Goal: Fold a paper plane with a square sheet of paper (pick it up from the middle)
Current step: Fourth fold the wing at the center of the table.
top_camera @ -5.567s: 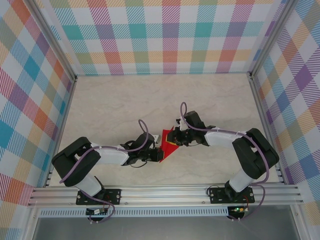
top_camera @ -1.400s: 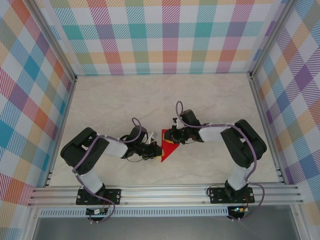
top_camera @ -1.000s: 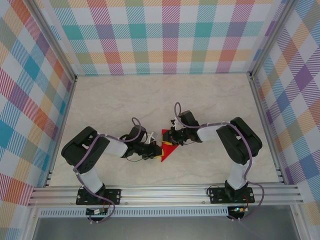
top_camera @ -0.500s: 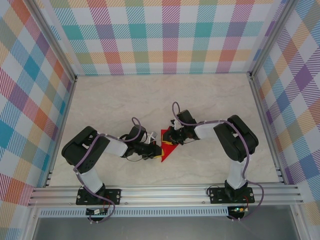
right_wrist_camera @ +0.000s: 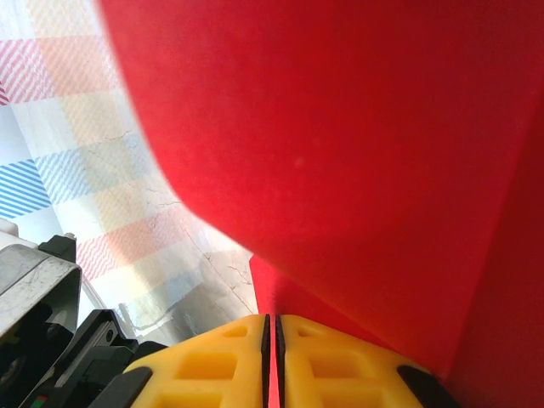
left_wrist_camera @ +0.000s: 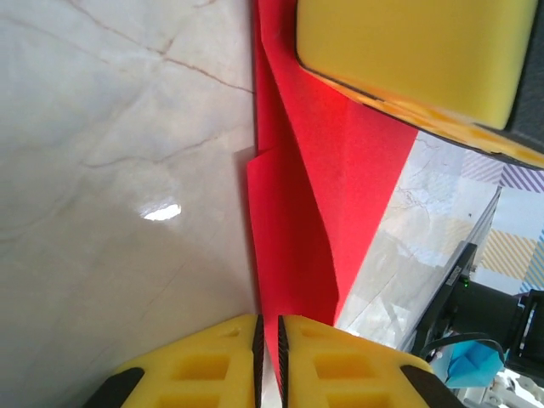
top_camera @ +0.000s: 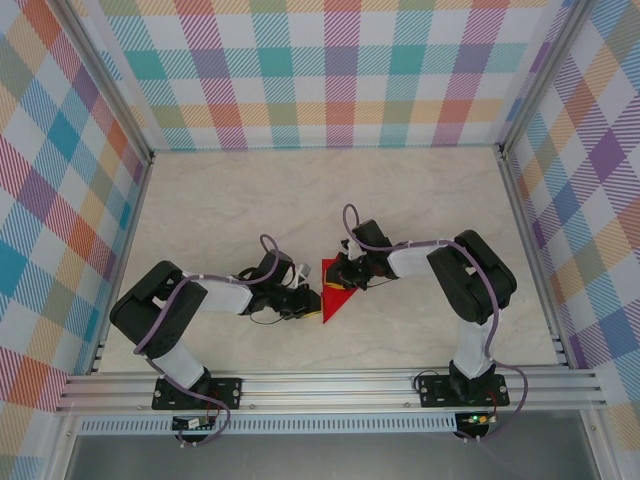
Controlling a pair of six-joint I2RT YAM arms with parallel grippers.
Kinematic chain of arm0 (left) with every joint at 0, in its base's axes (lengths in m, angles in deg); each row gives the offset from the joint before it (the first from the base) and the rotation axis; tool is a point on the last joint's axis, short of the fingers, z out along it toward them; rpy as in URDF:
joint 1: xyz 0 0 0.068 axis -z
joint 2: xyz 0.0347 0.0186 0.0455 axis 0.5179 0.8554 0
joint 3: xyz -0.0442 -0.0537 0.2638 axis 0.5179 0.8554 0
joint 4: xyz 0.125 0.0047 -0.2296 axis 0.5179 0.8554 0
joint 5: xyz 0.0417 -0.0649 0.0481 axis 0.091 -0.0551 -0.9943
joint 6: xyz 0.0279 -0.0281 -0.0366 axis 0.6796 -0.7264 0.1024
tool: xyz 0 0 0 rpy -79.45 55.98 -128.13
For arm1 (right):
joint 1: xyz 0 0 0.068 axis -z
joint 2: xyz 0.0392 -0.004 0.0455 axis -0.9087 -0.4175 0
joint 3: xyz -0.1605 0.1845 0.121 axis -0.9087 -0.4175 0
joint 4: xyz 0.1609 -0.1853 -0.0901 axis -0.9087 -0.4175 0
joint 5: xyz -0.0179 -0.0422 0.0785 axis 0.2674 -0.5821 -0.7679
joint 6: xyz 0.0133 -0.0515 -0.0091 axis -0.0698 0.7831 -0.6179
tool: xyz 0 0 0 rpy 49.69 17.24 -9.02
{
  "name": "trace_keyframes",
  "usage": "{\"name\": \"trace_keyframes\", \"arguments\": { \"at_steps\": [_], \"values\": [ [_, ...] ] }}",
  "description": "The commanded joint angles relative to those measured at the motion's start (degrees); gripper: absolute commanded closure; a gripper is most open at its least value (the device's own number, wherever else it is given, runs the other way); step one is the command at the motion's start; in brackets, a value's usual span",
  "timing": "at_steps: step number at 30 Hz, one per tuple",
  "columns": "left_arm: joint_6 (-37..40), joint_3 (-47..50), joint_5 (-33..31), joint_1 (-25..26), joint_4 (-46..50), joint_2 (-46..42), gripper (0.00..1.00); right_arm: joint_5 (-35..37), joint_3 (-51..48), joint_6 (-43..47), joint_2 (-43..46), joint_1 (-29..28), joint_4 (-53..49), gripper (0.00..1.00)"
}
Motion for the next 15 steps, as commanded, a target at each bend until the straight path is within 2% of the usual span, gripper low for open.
{"name": "trace_keyframes", "arguments": {
  "at_steps": [1, 4, 7, 10, 13, 15],
  "values": [
    [1.5, 0.1, -2.5, 0.6, 7.3, 0.8, 0.84, 4.5, -1.4, 1.0, -1.8, -0.3, -4.5, 0.87],
    [1.3, -0.3, -1.7, 1.7, 6.3, 1.2, 0.79, 4.6, -1.6, 0.9, -1.5, -0.3, -4.4, 0.87],
    [1.5, -0.9, -3.9, 2.7, 8.2, -0.4, 0.79, 4.8, -2.1, 0.8, -1.1, -0.3, -4.5, 0.87],
    [0.9, -1.1, -10.9, 3.2, 13.9, -5.3, 0.74, 5.0, -2.4, 0.9, -0.7, -0.3, -4.5, 0.87],
    [-0.1, -1.4, -18.7, 3.8, 19.9, -11.9, 0.77, 5.2, -2.5, 0.9, -0.9, -0.3, -4.4, 0.87],
    [0.0, -1.5, -19.9, 4.5, 20.2, -15.6, 0.77, 5.1, -2.5, 0.7, -1.2, -0.3, -4.1, 0.87]
  ]
}}
